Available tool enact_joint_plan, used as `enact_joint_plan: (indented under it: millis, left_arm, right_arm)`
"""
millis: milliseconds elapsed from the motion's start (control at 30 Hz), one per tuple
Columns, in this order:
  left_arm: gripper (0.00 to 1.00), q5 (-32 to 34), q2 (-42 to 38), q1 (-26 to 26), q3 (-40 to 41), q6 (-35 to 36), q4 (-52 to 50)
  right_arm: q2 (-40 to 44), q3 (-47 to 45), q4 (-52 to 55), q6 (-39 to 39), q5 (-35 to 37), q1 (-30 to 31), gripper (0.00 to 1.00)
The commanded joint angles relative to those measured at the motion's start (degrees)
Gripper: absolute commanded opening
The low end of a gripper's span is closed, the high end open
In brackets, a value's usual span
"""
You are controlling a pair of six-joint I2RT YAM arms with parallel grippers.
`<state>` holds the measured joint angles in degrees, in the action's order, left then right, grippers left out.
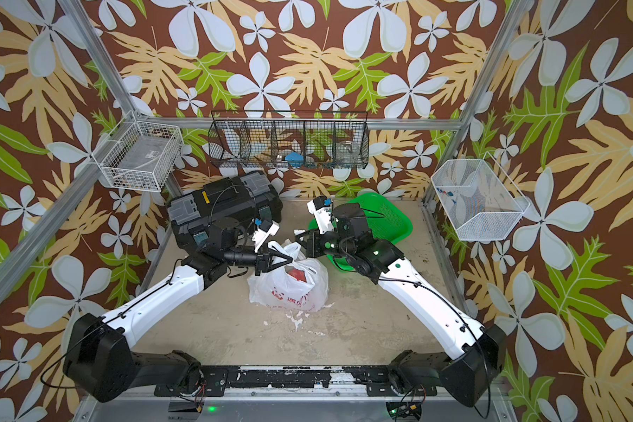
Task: Place the peach into a plastic bag & tie a knot
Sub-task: Cross the plastic bag at the center of the board.
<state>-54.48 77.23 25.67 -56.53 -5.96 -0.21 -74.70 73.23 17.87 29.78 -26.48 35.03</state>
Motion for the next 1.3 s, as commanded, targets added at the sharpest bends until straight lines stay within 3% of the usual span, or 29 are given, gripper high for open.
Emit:
enact_joint_plan:
  millis: [0,233,367,633,967,1267]
  left_arm:
    - [0.08,-0.93,0.20,0.08,-0.85,-1.48,0.68]
    - [0.00,1.52,0.33,-1.10,-1.79,-6.77,1.88]
    - [0.01,1.57,-0.12,-1.15,-2.41,-8.32,1.97]
    - [0.03,1.78,-0.85,-1.13,-2.14,-6.90,-0.77]
    - [0.17,0.40,-2.87,-1.15,1.44,-6.56,-1.85]
    - [0.31,-3.77,-4.12,-1.11,4.84,-9.95,3.02]
  right_arm:
    - [1.96,-2.21,-5.56,1.06,-4.00,-0.11,0.00]
    - [7.61,-10.73,-9.13,-1.39,-10.80,1.67,0.00]
    - [7.42,-15.13,-8.47,-4.54,-8.70,5.76,0.00]
    - [3.61,-22.89,-13.25,-7.93,-4.50,5.87,0.00]
    - [4.73,-22.69,-18.75,-8.07,-4.75,5.80,0.00]
    - [3.54,-22.78,-19.54,-8.51,-5.28,5.58,0.00]
